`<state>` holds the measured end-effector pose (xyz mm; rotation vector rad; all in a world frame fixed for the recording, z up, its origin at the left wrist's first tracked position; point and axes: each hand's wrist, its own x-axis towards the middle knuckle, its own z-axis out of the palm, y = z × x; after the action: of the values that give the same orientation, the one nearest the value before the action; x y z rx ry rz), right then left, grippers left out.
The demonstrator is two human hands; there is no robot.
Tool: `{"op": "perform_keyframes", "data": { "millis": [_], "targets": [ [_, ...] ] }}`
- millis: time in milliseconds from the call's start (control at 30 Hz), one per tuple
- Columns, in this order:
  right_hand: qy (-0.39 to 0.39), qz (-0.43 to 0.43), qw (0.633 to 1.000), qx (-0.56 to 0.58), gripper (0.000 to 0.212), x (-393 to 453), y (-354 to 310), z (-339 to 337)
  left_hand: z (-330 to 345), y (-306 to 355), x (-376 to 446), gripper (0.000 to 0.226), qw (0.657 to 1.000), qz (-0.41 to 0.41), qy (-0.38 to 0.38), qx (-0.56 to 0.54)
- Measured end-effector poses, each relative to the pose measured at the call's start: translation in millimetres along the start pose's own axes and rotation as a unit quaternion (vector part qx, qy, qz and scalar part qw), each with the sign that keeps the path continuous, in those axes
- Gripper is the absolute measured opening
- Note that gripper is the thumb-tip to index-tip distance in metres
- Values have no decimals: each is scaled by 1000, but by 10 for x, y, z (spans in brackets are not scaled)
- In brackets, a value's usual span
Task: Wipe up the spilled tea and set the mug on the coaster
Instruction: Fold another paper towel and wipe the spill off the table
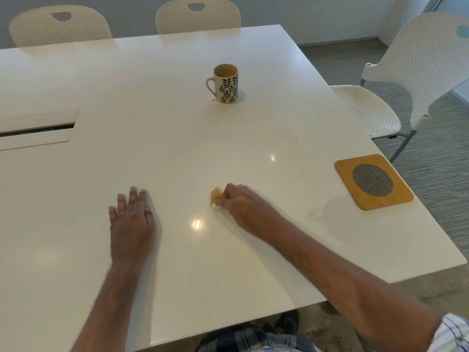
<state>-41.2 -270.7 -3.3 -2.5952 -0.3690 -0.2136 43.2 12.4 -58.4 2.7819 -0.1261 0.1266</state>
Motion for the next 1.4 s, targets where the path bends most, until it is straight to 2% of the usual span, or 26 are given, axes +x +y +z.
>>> {"op": "perform_keyframes", "data": {
  "millis": [100, 200, 267, 367, 433, 567, 700, 833, 900, 1000, 1167, 1233, 1400],
  "targets": [
    [-74, -93, 993, 26, 22, -309, -298, 231, 12, -12, 0, 44, 1000, 4, 5, 5],
    [-166, -171, 971, 14, 29, -667, -359, 153, 15, -16, 6, 45, 1000, 5, 7, 5],
    [-160, -171, 972, 7, 27, -661, -203, -12, 15, -19, 7, 45, 1000, 5, 3, 4],
    [-87, -57, 994, 34, 15, -353, 166, -253, 15, -30, 2, 46, 1000, 4, -1, 5],
    [-52, -7, 998, 28, 17, -109, 261, -268, 10, -26, 1, 46, 1000, 4, -4, 3],
    [-8, 8, 998, 60, 13, 106, -74, 27, -13, -3, -11, 46, 1000, 0, -8, 1],
    [-66, -76, 989, 104, 17, -181, -336, 158, -56, 28, -32, 46, 1000, -2, -15, -4],
    [-141, -123, 977, 104, 21, -545, -134, -82, -118, 86, -31, 48, 999, -6, -40, -9],
    [-146, -88, 979, 114, 22, -694, 54, -231, -135, 188, -52, 48, 999, 15, -43, -4],
    [-118, 35, 978, 171, 24, -915, 352, -449, -111, 473, -86, 51, 997, 65, -45, -1],
    [25, 199, 920, 335, 22, -1209, 778, -761, 37, 1156, -83, 65, 987, 138, -78, -2],
    [64, 235, 902, 358, 21, -1307, 938, -856, 132, 1447, -103, 67, 981, 175, -88, 2],
    [146, 258, 866, 404, 30, -1555, 1325, -1047, 392, 2124, -179, 61, 961, 247, -123, 0]
  ]
}}
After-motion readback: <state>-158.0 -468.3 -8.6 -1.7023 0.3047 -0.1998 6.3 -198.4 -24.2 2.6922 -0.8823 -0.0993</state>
